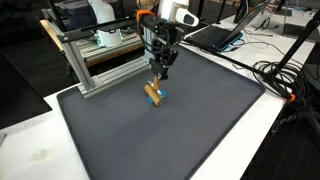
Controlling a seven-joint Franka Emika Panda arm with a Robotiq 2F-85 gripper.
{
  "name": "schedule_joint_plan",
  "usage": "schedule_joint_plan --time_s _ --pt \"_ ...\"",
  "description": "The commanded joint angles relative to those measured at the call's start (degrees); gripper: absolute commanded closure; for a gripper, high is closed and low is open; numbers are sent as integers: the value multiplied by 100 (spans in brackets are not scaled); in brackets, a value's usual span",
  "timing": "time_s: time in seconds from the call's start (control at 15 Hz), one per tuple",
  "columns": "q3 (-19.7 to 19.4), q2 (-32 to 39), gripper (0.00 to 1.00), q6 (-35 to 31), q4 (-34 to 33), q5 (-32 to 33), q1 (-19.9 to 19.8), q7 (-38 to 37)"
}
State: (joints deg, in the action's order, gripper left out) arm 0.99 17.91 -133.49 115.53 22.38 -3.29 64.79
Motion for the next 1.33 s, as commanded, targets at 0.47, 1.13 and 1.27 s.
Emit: schedule_joint_plan --time_s 0.47,1.13,1.27 --pt "-249 542 78 -47 -177 522 30 -131" --pt "-255 616 78 105 -284 740 86 -125" --pt "-259 641 78 140 -315 776 91 -122"
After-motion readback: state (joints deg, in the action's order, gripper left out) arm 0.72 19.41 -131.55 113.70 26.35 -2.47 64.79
